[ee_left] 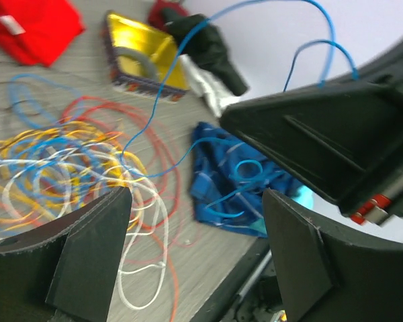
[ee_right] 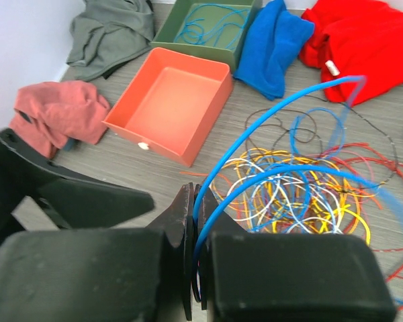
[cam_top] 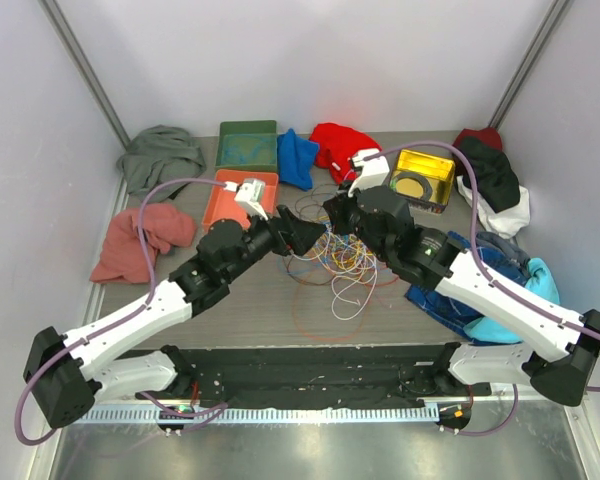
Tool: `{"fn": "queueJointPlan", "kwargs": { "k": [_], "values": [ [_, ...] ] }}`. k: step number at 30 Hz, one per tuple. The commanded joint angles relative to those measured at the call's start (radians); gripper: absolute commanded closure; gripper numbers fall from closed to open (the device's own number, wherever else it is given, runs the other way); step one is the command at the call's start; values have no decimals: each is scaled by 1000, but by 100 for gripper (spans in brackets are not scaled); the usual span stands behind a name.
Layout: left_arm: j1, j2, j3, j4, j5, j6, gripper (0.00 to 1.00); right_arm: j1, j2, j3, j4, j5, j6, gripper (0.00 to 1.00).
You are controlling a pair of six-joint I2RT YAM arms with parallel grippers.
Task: Untangle the cables
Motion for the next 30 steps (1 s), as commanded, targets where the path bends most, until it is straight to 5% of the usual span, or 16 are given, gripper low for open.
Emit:
{"fn": "queueJointPlan", "kwargs": {
  "k": [1, 17, 26, 30],
  "values": [
    [-10, -27, -73, 342, 94, -19, 15, -3, -20, 69, 43, -35, 55, 99],
    [-93, 89, -92, 575, 95, 61, 17, -3, 6, 97, 46, -145, 159, 99],
    [-93, 142, -107, 625, 10, 78, 32, -3, -8, 89, 70, -201, 203, 99],
    [-93, 145, -99, 623, -1, 96, 50, -3, -14, 85, 72, -210, 213, 99]
  ]
}}
